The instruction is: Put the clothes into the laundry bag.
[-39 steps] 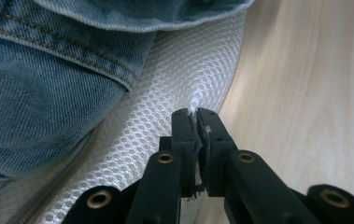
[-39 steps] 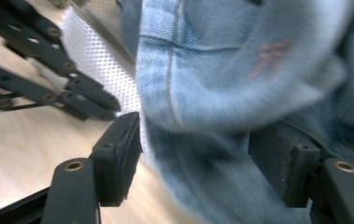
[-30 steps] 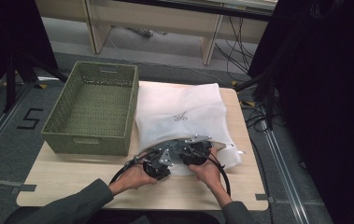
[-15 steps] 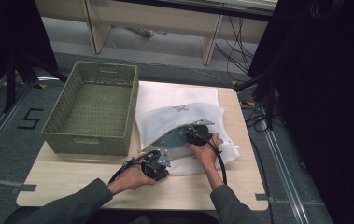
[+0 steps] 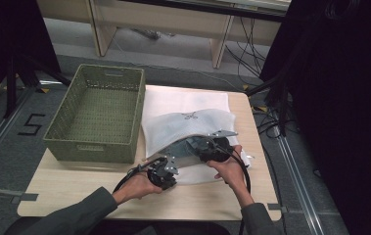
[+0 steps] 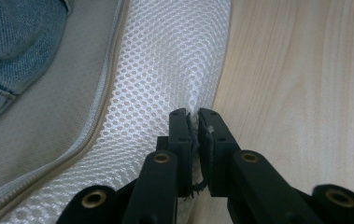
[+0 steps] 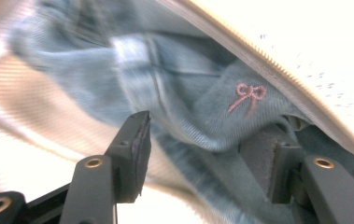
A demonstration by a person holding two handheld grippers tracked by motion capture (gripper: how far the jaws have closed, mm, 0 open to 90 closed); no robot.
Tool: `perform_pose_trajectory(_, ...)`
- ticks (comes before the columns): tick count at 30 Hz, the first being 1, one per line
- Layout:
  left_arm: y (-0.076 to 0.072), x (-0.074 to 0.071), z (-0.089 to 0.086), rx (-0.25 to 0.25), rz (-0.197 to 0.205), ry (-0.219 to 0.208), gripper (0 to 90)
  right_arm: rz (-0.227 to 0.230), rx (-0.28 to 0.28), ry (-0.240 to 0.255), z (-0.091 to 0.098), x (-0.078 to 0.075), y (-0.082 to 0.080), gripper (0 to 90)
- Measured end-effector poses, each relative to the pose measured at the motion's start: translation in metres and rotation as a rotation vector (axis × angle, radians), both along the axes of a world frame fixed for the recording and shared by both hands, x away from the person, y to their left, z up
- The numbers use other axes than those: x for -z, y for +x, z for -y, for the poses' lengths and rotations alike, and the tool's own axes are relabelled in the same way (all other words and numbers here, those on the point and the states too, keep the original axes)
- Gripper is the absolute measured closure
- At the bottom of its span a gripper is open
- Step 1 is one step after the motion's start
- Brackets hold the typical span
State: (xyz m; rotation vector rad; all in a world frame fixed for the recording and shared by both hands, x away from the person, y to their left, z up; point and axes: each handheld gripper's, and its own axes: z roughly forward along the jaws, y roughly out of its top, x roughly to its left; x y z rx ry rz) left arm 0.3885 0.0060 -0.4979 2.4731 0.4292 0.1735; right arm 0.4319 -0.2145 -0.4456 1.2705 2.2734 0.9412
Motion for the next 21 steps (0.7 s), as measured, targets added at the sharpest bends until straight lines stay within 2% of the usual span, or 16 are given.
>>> perform_pose_trajectory(4,0.000,0.000,0.000,-0.005,-0.005,0.001,82.6,0.085,-0.036,0.057,-0.002,-0.016,-0.015,47.7)
perform_pose_trajectory(5,0.000,0.000,0.000,-0.006,-0.005,0.001,82.4,0.125,-0.060,0.090,-0.006,-0.019,-0.018,49.5)
perform_pose_trajectory(6,0.000,0.000,0.001,-0.005,-0.003,0.001,82.1,0.111,-0.067,0.099,-0.008,-0.020,-0.019,49.9)
perform_pose_trajectory(7,0.000,0.000,0.001,-0.004,-0.001,0.002,81.8,0.107,-0.104,0.100,-0.011,-0.021,-0.018,50.9)
perform_pose_trajectory(8,-0.001,0.000,0.001,-0.004,-0.002,0.002,81.5,0.118,-0.112,0.111,-0.015,-0.020,-0.018,51.6)
perform_pose_trajectory(9,-0.001,0.000,0.001,-0.007,-0.002,0.002,81.2,0.107,-0.140,0.108,-0.019,-0.018,-0.017,51.7)
perform_pose_trajectory(10,-0.001,0.000,0.001,-0.009,-0.002,0.002,81.1,0.092,-0.135,0.113,-0.024,-0.015,-0.016,51.7)
perform_pose_trajectory(11,-0.001,0.000,0.001,-0.012,-0.001,-0.002,81.0,0.107,-0.150,0.102,-0.027,-0.011,-0.013,51.6)
perform_pose_trajectory(12,-0.001,-0.001,0.001,-0.004,0.000,0.008,81.0,0.085,-0.163,0.091,-0.029,-0.009,-0.011,51.4)
perform_pose_trajectory(13,-0.001,0.000,0.001,-0.006,-0.002,0.005,81.1,0.083,-0.167,0.097,-0.034,-0.004,-0.009,50.5)
perform_pose_trajectory(14,-0.001,-0.001,0.001,0.001,0.006,0.008,81.1,0.088,-0.181,0.074,-0.037,-0.002,-0.005,49.9)
perform_pose_trajectory(16,-0.001,-0.001,0.002,0.003,0.008,0.008,81.4,0.071,-0.182,0.082,-0.045,0.003,-0.002,47.7)
perform_pose_trajectory(18,-0.002,0.000,0.002,-0.002,0.001,0.002,81.8,0.075,-0.188,0.076,-0.054,0.008,0.003,45.1)
perform_pose_trajectory(19,-0.003,0.001,0.003,-0.012,0.000,-0.012,82.0,0.072,-0.200,0.057,-0.058,0.011,0.005,44.7)
perform_pose_trajectory(20,-0.003,0.000,0.003,-0.002,0.003,0.000,82.1,0.082,-0.204,0.036,-0.063,0.016,0.008,45.1)
perform_pose_trajectory(21,-0.002,0.000,0.002,0.003,0.007,0.007,82.2,0.043,-0.200,0.023,-0.068,0.020,0.008,46.0)
